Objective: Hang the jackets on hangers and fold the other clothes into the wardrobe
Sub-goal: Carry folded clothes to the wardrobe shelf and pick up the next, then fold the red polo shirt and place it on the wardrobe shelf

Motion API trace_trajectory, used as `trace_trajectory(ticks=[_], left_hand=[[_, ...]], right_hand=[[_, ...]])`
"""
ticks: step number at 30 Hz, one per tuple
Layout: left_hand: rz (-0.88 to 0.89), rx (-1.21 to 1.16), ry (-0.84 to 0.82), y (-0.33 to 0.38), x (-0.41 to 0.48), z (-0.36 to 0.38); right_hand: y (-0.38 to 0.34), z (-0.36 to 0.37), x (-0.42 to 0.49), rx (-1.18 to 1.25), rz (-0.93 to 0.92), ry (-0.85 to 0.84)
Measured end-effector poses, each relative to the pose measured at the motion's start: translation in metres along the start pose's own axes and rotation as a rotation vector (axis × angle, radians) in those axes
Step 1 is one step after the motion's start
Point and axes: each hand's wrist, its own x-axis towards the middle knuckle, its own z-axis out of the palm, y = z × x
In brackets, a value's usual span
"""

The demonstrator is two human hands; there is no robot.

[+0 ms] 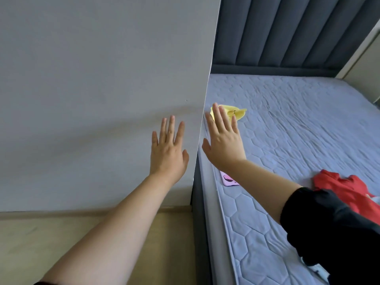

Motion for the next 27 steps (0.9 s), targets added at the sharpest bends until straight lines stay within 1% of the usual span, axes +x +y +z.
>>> trace_trajectory(ticks=[3,7,9,12,16,19,23,27], left_hand=[[0.011,-0.003,-0.024,0.026,-0.016,0.040],[0.025,0.004,-0.053,0.072,-0.052,0.075],[0.021,0.006,-0.074,0.097,-0.076,0.086],[-0.031,-0.024,-0.122,0.139,-0.112,0.098],[-0.040,-0.035,-0.184,0.201,-0.144,0.116],[-0.032,-0.071,-0.230,0.249,-0.158,0.133],[0.033,-0.097,-0.289,0.304,-0.177,0.162],[0.055,-0.092,-0.389,0.332,-0.194,0.192]], right_hand=[[0.024,0.030,-0.040,-0.002,0.028,-0.069],[0.065,0.052,-0.091,0.022,0.076,-0.139],[0.082,0.056,-0.120,0.071,0.105,-0.183],[0.106,0.055,-0.163,0.142,0.138,-0.262],[0.146,0.053,-0.218,0.162,0.165,-0.302],[0.177,0.058,-0.262,0.173,0.226,-0.338],[0.220,0.075,-0.317,0.155,0.327,-0.438],[0.261,0.091,-0.356,0.074,0.424,-0.529]])
